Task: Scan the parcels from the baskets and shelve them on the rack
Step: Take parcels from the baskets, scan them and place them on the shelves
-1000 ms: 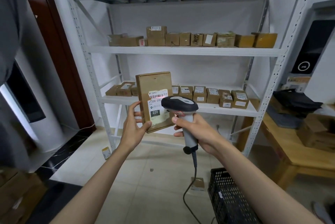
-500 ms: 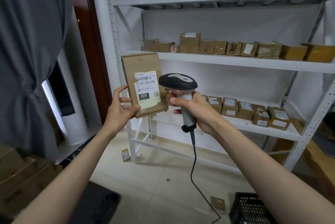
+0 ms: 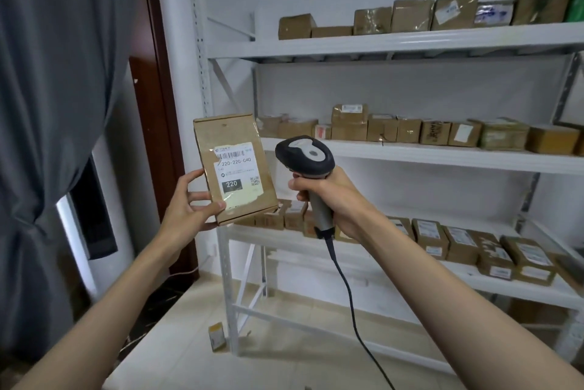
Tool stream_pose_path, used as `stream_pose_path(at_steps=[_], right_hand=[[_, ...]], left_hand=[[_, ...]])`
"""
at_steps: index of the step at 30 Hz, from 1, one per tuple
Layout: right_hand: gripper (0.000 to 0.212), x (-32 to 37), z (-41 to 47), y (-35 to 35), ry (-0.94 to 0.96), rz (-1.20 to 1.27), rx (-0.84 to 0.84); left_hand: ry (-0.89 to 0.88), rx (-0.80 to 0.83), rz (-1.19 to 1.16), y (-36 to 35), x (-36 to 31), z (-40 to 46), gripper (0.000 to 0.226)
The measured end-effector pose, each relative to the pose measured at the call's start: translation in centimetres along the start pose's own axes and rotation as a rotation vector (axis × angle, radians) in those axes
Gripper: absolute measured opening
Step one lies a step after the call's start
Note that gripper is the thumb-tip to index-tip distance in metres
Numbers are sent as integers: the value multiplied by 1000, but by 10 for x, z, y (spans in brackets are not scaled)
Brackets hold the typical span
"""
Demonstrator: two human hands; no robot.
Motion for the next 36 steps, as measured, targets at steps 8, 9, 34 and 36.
stream_pose_path(at_steps=[8,9,34,36], right_hand=[[22,13,83,-3,90,-129,-35],[23,14,96,-3,103,-133,-35],[34,-148,392,-8,-81,-50,186],[37,-158,406,-13,-89,-63,206]], left_hand=[[-14,37,30,-28,9,80,76],[-10,40,33,-35,12,92,76],[256,-122,79,-157,125,300,67],[271,-160,38,-155,130,317,59]])
Point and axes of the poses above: each hand's wrist, its own z-axis towards the middle knuckle, its own y-axis out of the back of the hand, x = y × z, the point moved 7 cm from there along z, towards the middle knuckle, and after that the axes turned 13 degrees about -x, right-handed, at the moved point
